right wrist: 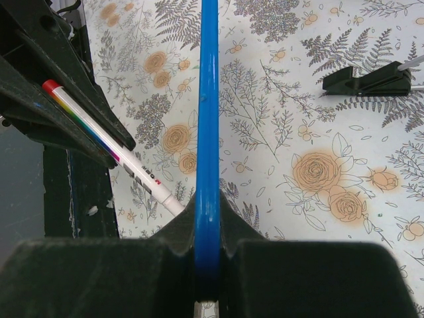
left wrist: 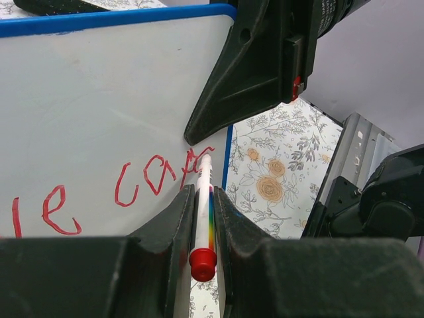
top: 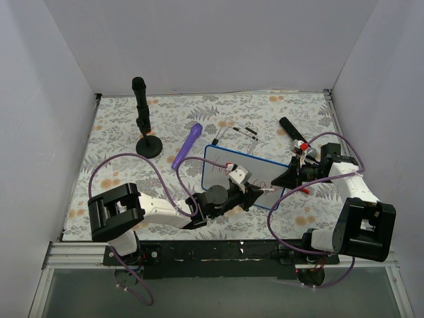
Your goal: Write a sentence on the whiteboard
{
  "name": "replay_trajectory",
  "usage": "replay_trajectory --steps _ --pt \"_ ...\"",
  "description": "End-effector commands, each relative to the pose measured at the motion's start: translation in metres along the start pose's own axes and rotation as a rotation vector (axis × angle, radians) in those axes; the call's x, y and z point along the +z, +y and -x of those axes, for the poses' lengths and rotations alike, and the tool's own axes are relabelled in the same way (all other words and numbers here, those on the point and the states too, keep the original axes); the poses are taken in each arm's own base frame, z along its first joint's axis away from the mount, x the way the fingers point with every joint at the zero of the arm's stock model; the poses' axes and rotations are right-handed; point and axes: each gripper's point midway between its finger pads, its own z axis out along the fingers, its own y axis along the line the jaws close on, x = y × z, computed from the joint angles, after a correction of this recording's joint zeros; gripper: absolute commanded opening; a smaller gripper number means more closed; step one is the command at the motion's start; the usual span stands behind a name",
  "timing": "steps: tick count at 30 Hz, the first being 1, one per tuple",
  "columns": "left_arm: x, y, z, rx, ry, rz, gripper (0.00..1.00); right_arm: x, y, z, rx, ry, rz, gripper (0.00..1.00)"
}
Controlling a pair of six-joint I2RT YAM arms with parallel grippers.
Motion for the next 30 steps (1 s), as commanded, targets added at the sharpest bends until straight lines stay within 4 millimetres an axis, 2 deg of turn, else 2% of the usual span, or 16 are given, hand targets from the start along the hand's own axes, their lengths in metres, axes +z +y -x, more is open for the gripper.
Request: replay_trajectory --steps 1,13,30 --pt "0.007 -0.007 0.026 -0.003 -0.060 -0.021 0.00 0.000 0.009 0.018 -0.028 -0.056 0.028 0.01" --pt "0.009 -0.007 0.024 -0.003 -0.053 -0.029 0.00 -0.001 0.009 0.017 -0.025 -0.055 0.027 0.01" --pt "0.008 0.006 -0.015 -0.020 0.048 -0.012 0.00 -0.001 0.009 0.017 -0.026 -0.056 0.026 0.01"
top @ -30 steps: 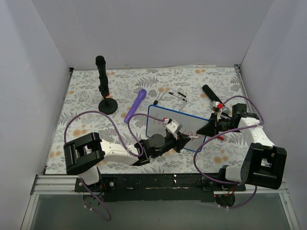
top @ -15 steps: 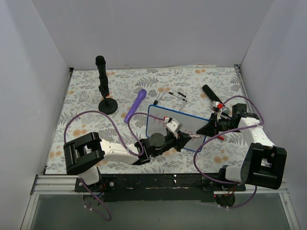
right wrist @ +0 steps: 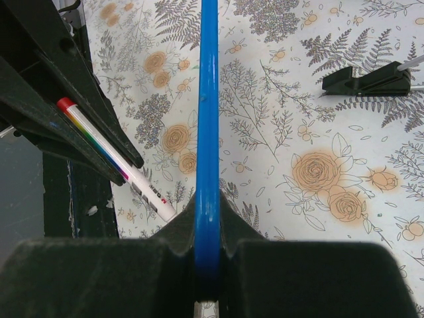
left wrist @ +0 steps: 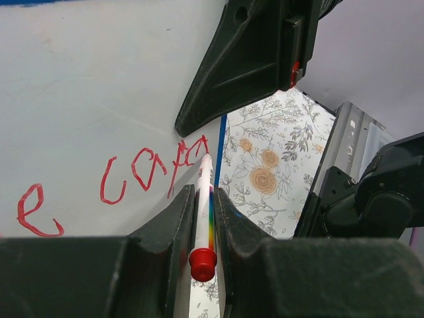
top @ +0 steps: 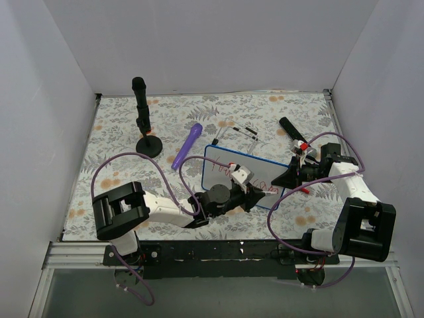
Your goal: Write a sentence on the whiteboard
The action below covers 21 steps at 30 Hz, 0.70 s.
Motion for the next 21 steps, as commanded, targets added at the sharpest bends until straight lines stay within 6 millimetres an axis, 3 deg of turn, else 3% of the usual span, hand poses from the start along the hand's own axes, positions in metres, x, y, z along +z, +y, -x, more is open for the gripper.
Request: replay_trajectory --steps 1,9,18,21 --pt "0.003 0.009 -0.005 -0.002 0.018 0.020 0.00 -0.001 0.009 0.017 -0.025 -0.055 0.026 0.01" --pt "0.006 0.005 -0.008 -0.008 0.030 0.000 0.00 -0.001 0.009 0.017 -0.025 -0.055 0.026 0.01" --pt "-0.010 -0.008 0.027 -0.007 -0.040 -0.041 0.00 -0.001 0.009 0.017 -0.027 -0.056 0.026 0.01" --pt "-0.015 -0.003 0.025 0.003 -0.031 -0.023 0.00 -0.001 0.009 0.017 -0.025 -0.055 0.026 0.01"
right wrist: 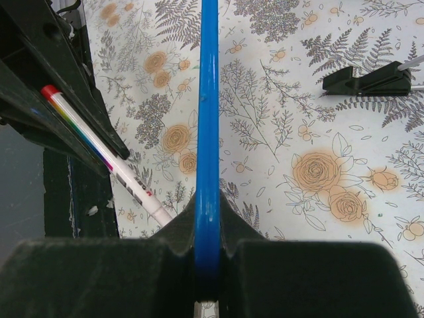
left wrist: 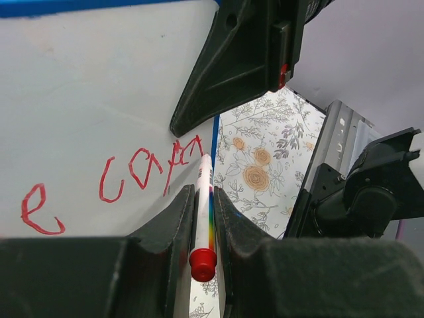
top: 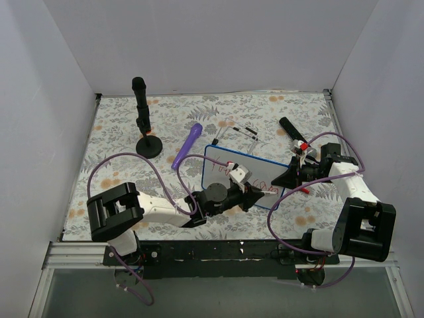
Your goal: Write a sentence on the whiteboard
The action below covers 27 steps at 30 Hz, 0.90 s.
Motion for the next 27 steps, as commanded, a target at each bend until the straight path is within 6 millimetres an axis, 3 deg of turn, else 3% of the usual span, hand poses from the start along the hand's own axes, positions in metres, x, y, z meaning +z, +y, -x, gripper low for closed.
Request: replay_trajectory --steps 1,27 --pt "-0.013 0.002 0.023 0.013 -0.048 0.012 0.00 -0.001 0.008 0.017 -0.026 -0.054 0.026 0.01" --pt "-0.002 0.015 0.013 0.027 -0.007 0.056 0.00 0.000 0.008 0.017 -0.025 -0.054 0.027 0.01"
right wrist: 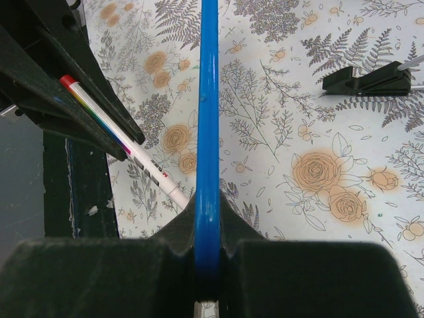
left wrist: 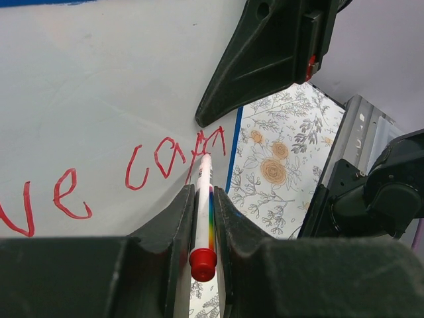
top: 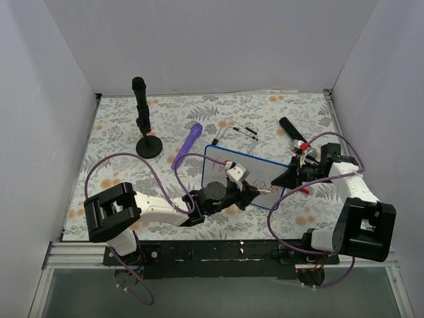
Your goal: Write a sentence on the whiteboard
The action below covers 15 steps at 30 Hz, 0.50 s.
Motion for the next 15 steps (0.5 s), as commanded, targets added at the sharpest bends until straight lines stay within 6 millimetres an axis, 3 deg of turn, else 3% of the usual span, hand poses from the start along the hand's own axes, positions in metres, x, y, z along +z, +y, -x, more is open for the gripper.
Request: replay_trajectory --steps 1,15 --pt "0.0055 0.0011 0.0111 0.012 -0.024 0.010 0.00 -0.0004 0.0079 0.0163 -0.022 -0.054 0.026 0.01" --pt "0.0117 -0.0007 0.0172 0.013 -0.041 0.000 0.00 -0.0005 0.0079 0.0163 -0.023 -0.053 0.025 0.01"
